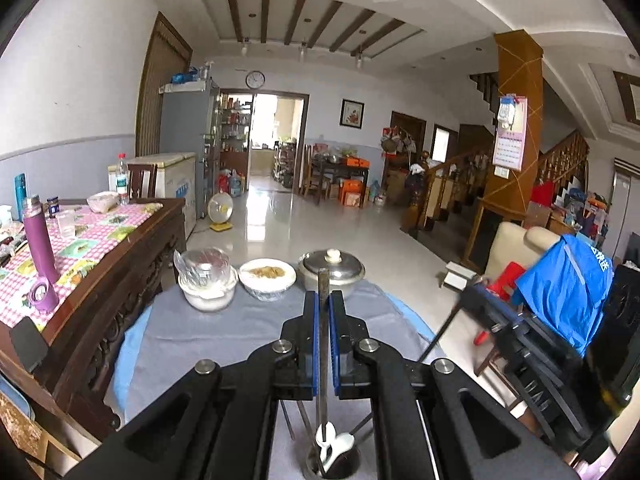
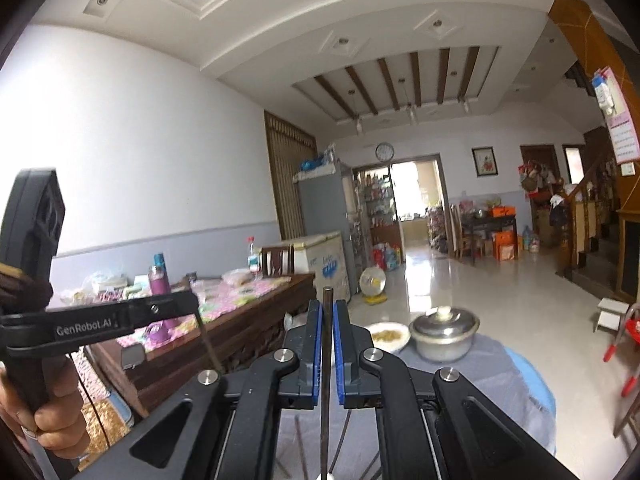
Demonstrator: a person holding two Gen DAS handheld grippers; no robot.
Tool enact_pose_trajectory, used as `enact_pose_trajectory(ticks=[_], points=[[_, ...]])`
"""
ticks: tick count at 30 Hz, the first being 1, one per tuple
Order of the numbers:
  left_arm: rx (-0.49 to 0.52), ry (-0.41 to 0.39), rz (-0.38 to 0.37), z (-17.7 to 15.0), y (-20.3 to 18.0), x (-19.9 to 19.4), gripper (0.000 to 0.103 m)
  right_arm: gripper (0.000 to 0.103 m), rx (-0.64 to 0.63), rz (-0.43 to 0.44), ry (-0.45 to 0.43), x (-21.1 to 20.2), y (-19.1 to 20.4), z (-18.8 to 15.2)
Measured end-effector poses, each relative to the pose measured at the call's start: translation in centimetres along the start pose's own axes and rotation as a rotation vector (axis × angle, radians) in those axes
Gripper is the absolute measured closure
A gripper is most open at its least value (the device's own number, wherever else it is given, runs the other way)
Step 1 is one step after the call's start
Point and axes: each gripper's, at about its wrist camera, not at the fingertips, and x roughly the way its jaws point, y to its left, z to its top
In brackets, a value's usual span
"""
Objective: Organize utensils
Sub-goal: 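Lift the held chopsticks and carry them over the dark grey holder with both grippers, then lower the chopsticks into the holder, open both grippers and pull back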
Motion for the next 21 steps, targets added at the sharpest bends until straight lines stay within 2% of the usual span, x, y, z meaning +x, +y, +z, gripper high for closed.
enact_pose_trajectory(ticks=[7, 11, 21], points=[[-0.041, 0.084, -0.012, -3.2, -0.5, 1.3, 0.098, 0.097, 0.022, 0.006, 0.088, -0.5, -0.9, -4.2], [-0.056, 0.129, 0.019, -5.4, -0.4, 2.6, 0.098, 0.097, 0.024, -0.013, 0.127, -0.1, -1.1, -6.2], [-0.129, 0.211, 0.056, -9.9, 0.7, 5.3, 0.098, 0.097, 0.038, -0.03, 0.239, 1.3, -1.3, -9.2]])
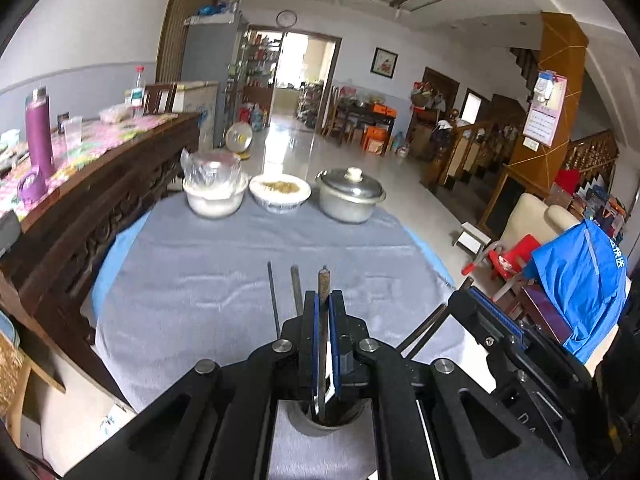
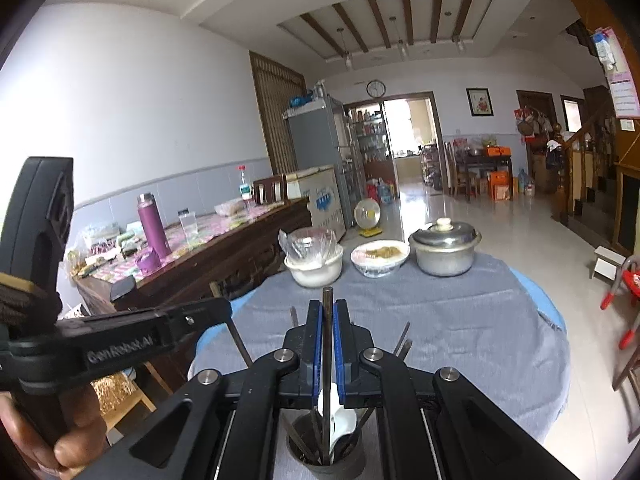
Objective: Organize utensils
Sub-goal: 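Lower the chopsticks into the holder, open both grippers and pull back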
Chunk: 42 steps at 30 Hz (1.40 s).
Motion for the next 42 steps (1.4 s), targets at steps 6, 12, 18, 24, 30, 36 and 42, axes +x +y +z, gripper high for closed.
enact_pose_trajectory(ticks=[6, 12, 18, 24, 30, 36, 42], points=[[-0.006, 0.05, 0.027, -1.0, 0.4, 0.4, 0.098, 0.096, 0.038, 0.024, 0.083, 0.6, -0.1, -0.5], [0.005, 0.047, 0.066, -1.7, 0.7, -1.4, 0.069, 0.081, 0.11, 0.044, 0.053, -1.2, -1.2, -0.5], [0.023, -0.013, 0.102, -3.1, 0.3, -4.7, 0.037, 0.064, 0.225, 0.026, -0.042, -5.0, -3.2, -0.6], [0.073, -0.007, 0.123, -5.1, -1.4, -6.6, 0.025, 0.058, 0.315, 0.006, -0.061, -7.9, -4.8, -2.1], [0.196, -0.035, 0.173, -5.8, -3.2, -7.5, 0.017, 0.05, 0.307, -0.069, -0.057, -9.7, -5.4, -2.7], [0.204, -0.084, 0.192, -4.7, -4.1, -8.7, 0.015, 0.05, 0.312, -0.129, -0.049, -11.1, -6.4, -2.4], [0.218, -0.171, 0.19, -4.8, -4.5, -10.6, 0.007, 0.05, 0.257, -0.18, -0.026, -11.6, -5.5, -1.4]])
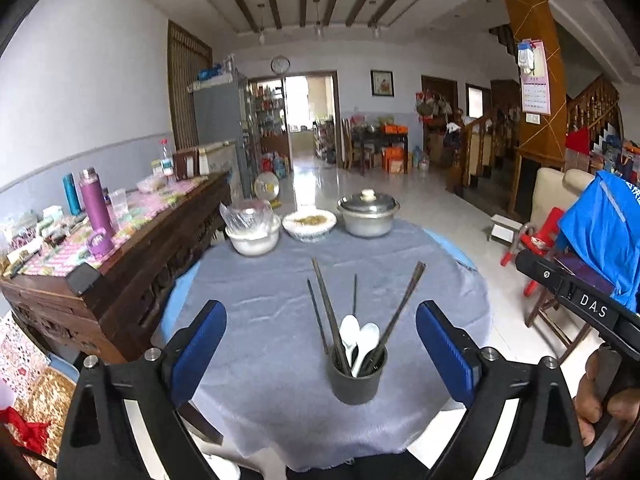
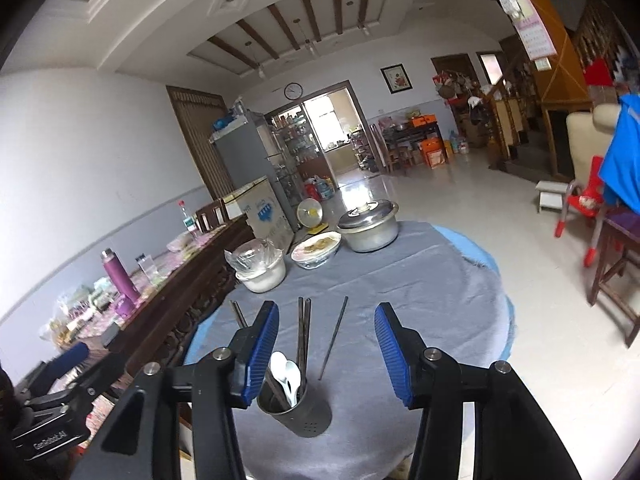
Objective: Organize utensils
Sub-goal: 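Lower the chopsticks into the holder, open both grippers and pull back, then move both grippers toward the last chopsticks lying on the cloth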
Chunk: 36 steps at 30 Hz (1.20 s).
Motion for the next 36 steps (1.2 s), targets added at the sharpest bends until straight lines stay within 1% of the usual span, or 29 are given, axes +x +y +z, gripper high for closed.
enact_pose_trajectory(ticks=[3, 5, 7, 10, 12, 18, 23, 26, 36], points=[[0.004, -0.034, 0.039, 0.2, 0.6, -0.4, 0.007, 0.05, -0.044, -0.008, -0.016, -0.4, 1.7, 0.1], [-0.014, -0.045, 0.063, 0.5, 1.7, -0.3, 0.007, 0.05, -0.093, -0.014, -0.039, -0.9, 3.2, 0.2], [-0.041, -0.043, 0.08, 0.5, 2.9, 0.0, 0.005, 0.05, -0.129, -0.023, -0.06, -1.2, 4.4, 0.3], [-0.076, -0.035, 0.116, 0.5, 4.7, 0.8, 0.005, 0.05, -0.174, -0.007, -0.065, -1.3, 6.3, 0.5], [-0.098, -0.024, 0.14, 0.4, 5.8, 1.5, 0.005, 0.048, -0.197, -0.002, -0.057, -0.9, 7.5, 0.6], [-0.154, 0.009, 0.174, -0.1, 8.5, 3.3, 0.005, 0.048, -0.229, 0.011, 0.0, 1.3, 9.8, 0.7], [-0.174, 0.007, 0.201, -0.1, 10.1, 3.9, 0.005, 0.048, -0.245, 0.009, 0.035, 3.2, 11.1, 0.8], [-0.185, 0.004, 0.204, -0.1, 11.0, 4.2, 0.005, 0.048, -0.256, 0.014, 0.046, 4.3, 12.1, 0.8], [-0.181, -0.002, 0.242, 0.3, 13.1, 4.5, 0.005, 0.048, -0.258, 0.031, 0.076, 7.1, 14.4, 1.0]])
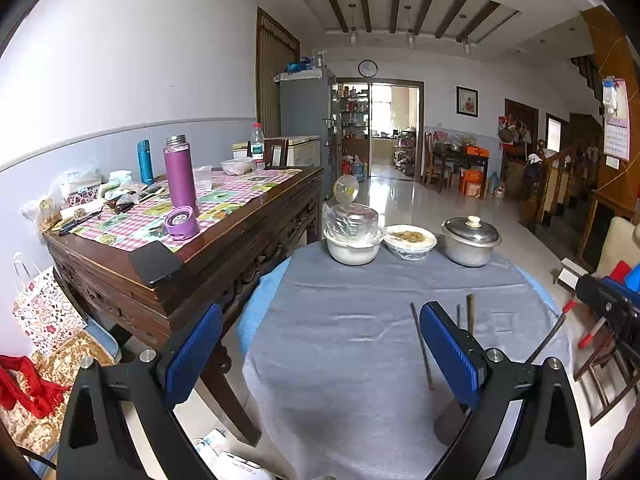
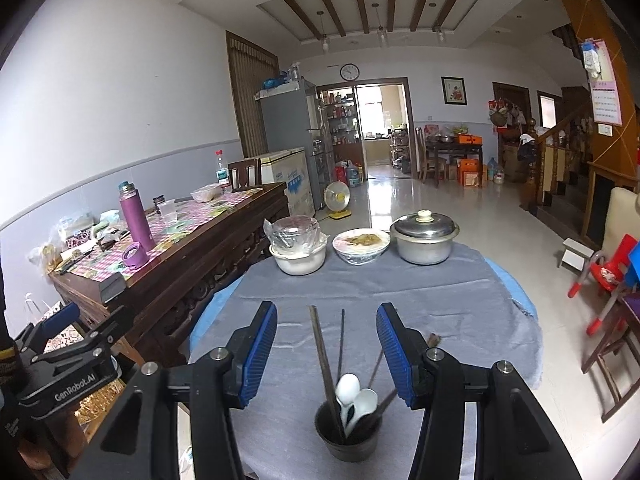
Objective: Organize utensils
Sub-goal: 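Move both grippers toward the last chopsticks lying on the cloth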
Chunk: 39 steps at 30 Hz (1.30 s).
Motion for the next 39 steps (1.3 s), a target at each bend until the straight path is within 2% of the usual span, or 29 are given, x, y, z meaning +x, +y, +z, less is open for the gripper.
enact_pose_trajectory(ticks=[8, 16, 22, 27, 34, 39], points=[[0.023, 0.0, 0.038, 0.2, 0.4, 0.3, 0.005, 0.048, -0.012, 0.026, -0.008, 0.8, 0.9, 1.0], [0.086, 0.026, 0.057, -0.5, -1.3, 0.8, 0.005, 0.048, -0.005, 0.028, 0.01, 1.2, -0.6, 0.5], [0.145, 0.071, 0.029, -1.2, -3.3, 0.8, 0.005, 0.048, 0.02, -0.006, 0.0, 0.3, -4.1, 0.3], [0.192, 0.096, 0.014, -2.5, -4.1, -0.1, 0.004, 0.048, 0.037, -0.057, -0.037, -2.0, -8.8, -0.3], [0.155, 0.108, -0.055, -4.2, -3.4, -1.9, 0.005, 0.048, 0.063, -0.134, -0.079, -5.5, -14.1, -2.1], [0.184, 0.095, -0.027, -6.0, -2.1, -3.7, 0.004, 0.047, 0.073, -0.159, -0.091, -7.3, -16.1, -3.0]])
